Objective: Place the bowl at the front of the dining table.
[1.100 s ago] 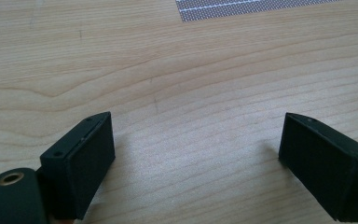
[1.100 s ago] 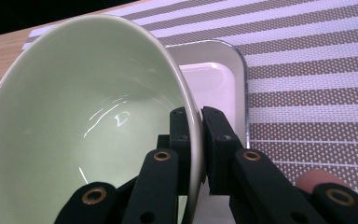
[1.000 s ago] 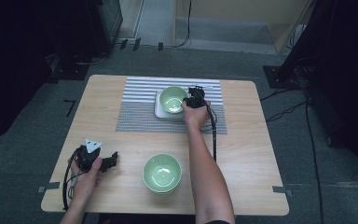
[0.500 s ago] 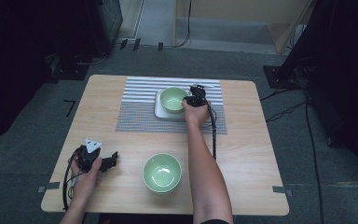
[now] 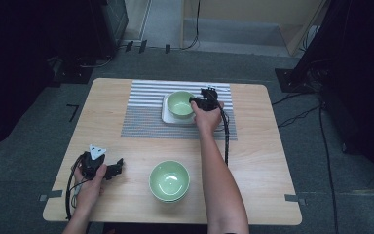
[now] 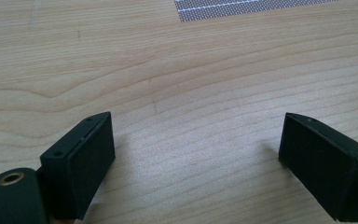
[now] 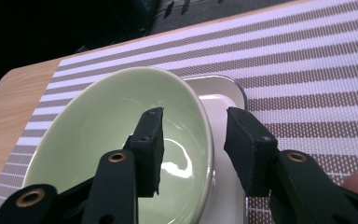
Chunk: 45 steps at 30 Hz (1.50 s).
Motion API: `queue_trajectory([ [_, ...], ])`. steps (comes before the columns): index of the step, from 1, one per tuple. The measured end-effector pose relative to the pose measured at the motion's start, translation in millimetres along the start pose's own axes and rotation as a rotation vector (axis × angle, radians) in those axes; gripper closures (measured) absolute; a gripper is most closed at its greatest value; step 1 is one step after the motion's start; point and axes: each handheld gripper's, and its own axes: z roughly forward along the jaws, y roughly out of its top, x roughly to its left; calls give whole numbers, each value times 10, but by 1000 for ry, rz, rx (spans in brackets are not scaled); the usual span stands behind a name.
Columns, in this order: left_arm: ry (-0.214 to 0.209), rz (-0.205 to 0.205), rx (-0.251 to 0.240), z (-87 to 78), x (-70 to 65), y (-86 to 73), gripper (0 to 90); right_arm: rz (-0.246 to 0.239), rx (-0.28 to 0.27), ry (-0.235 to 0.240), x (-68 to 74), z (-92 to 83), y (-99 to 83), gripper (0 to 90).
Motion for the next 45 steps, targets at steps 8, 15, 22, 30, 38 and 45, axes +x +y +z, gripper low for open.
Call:
queue_trajectory([
  [8, 0, 0, 0, 0, 0, 0, 103, -69, -17, 12, 38, -90, 13, 411],
  [15, 0, 0, 0, 0, 0, 0, 103, -148, -30, 51, 54, -195, 17, 367],
  [22, 0, -1, 0, 0, 0, 0, 103, -202, -50, 68, 81, -298, -11, 323],
  [30, 0, 0, 0, 0, 0, 0, 103, -249, -64, 77, 21, -416, -84, 249],
  [38, -1, 1, 0, -1, -1, 0, 104, -285, -104, 34, -27, -552, -142, 187],
  [45, -1, 1, 0, -1, -1, 0, 104, -289, -126, 17, -91, -673, -203, 160],
])
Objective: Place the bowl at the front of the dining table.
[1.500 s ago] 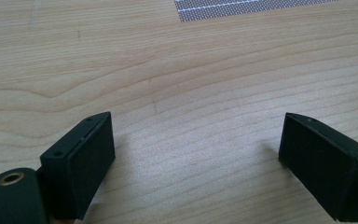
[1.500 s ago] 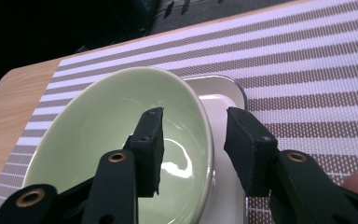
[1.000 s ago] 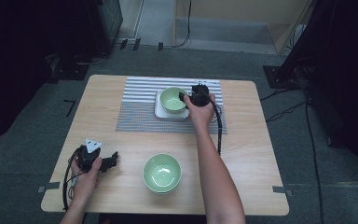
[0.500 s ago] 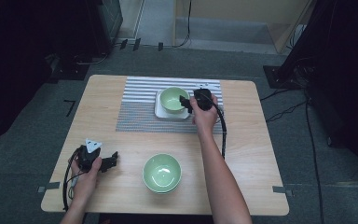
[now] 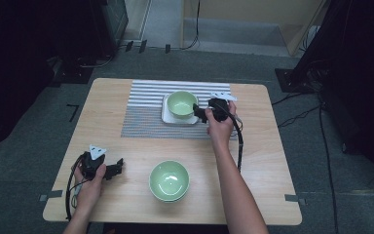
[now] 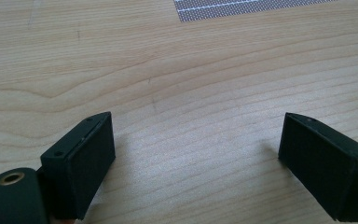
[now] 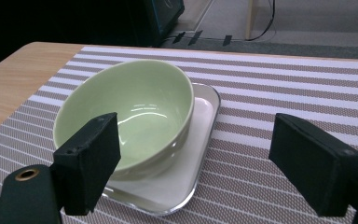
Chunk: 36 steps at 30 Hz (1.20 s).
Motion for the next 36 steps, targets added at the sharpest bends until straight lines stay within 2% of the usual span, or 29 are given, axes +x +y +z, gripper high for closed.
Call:
queue_trajectory([
  [6, 0, 0, 0, 0, 0, 0, 104, -4, 1, -22, -51, -109, -75, 161],
  [22, 0, 0, 1, -1, 0, 0, 104, -28, 1, -32, -203, -368, -268, 161],
  [36, 0, 0, 1, -1, -1, 1, 104, -18, 0, -55, -364, -566, -460, 162],
])
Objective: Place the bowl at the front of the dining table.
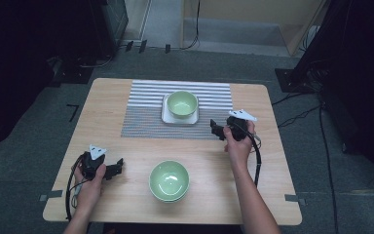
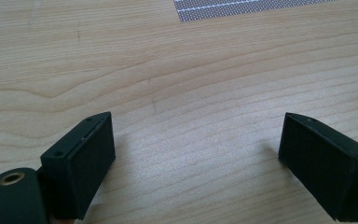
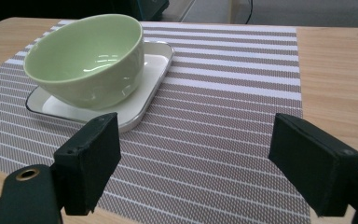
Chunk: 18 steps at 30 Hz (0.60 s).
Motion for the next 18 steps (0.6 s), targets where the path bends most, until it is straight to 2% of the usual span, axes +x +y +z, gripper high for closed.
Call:
queue_trajectory([
  [18, 0, 1, 0, 0, 0, 0, 104, 20, -2, -29, -203, -235, -235, 163],
])
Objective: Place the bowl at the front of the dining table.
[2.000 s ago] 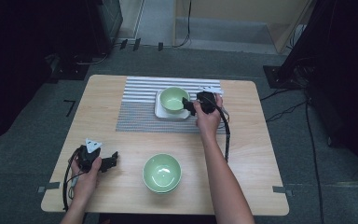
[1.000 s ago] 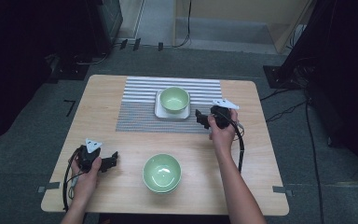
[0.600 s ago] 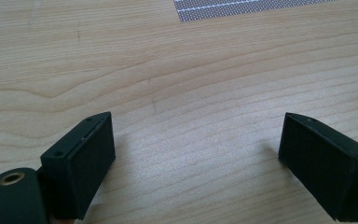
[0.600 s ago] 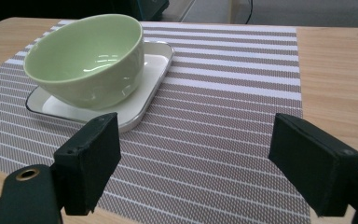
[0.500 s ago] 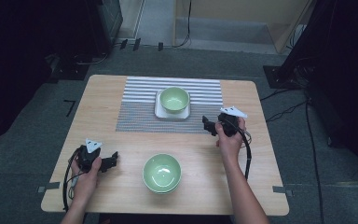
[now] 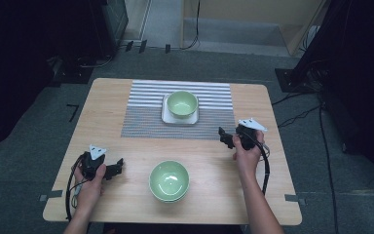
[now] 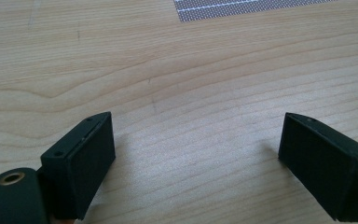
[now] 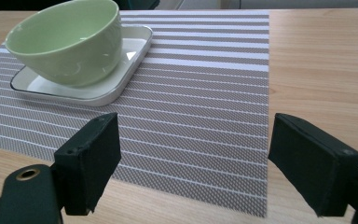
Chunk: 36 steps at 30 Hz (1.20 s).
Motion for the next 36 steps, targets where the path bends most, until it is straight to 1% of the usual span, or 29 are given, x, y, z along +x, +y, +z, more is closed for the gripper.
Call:
queue_trajectory([
  [13, -1, 0, 1, -3, -7, -2, 105, 9, 0, -20, -115, -156, -126, 164],
  [20, -1, 0, 1, -3, -7, -2, 105, 14, -1, -41, -199, -251, -184, 165],
  [25, -1, 0, 1, -3, -7, -2, 106, 28, 3, -52, -267, -310, -247, 165],
  [36, -1, 1, 1, -3, -6, -2, 106, 38, 13, -77, -370, -441, -374, 166],
])
